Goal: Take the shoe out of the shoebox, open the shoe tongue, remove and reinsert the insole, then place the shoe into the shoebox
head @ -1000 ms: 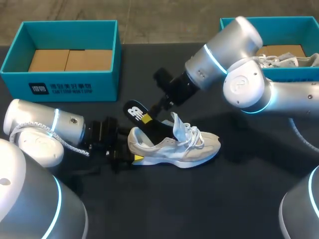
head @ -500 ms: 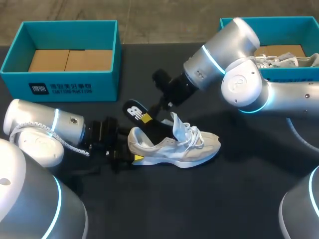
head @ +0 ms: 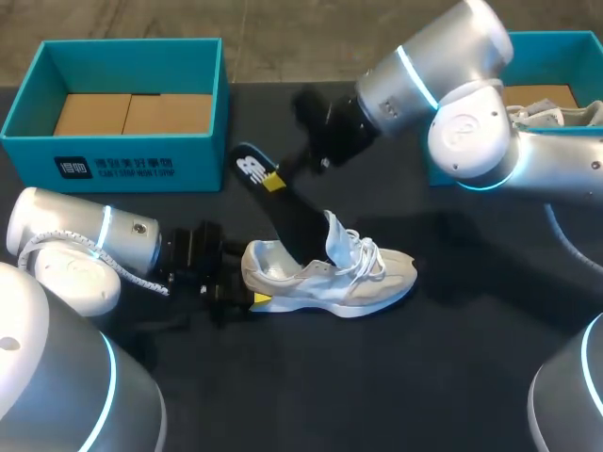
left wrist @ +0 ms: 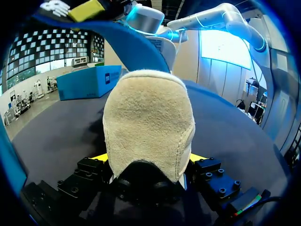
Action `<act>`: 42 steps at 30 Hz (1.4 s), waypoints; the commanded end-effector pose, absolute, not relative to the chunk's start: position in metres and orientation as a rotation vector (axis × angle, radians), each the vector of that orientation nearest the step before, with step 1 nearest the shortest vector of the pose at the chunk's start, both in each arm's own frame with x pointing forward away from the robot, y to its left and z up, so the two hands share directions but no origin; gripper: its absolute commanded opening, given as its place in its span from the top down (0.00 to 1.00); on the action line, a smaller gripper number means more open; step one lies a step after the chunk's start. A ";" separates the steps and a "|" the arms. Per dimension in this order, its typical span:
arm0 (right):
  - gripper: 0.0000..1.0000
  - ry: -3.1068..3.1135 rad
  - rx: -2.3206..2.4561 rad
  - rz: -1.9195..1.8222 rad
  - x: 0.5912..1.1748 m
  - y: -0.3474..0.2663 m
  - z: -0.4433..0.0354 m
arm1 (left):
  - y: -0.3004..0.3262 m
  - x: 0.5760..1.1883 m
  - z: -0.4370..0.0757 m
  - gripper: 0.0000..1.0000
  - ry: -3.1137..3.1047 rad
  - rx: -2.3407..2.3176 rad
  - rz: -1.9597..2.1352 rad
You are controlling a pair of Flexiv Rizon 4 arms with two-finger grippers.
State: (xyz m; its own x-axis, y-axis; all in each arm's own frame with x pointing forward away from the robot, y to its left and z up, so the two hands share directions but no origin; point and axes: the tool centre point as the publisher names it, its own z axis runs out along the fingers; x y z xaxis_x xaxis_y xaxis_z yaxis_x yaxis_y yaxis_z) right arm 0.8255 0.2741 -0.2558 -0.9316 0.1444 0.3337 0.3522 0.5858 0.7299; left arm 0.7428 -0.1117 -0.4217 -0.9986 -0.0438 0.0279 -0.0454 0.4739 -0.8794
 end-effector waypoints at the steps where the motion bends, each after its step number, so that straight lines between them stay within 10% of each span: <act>1: 1.00 -2.606 -0.379 -1.331 0.828 0.275 -0.237 | -0.111 0.743 -0.423 1.00 -2.697 0.080 1.602; 42: 1.00 -2.767 -0.145 -1.608 0.866 0.245 -0.164 | -0.111 0.743 -0.423 1.00 -2.697 0.080 1.602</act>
State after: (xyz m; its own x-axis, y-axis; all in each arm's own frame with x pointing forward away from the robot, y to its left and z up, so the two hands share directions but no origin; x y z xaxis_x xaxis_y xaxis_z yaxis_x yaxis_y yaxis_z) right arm 0.8666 0.2445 -0.1637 -0.9940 0.1088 -0.0076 0.0472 0.4922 0.8692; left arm 0.7428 -0.1117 -0.4218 -0.9987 -0.0438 0.0279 -0.0453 0.4739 -0.8794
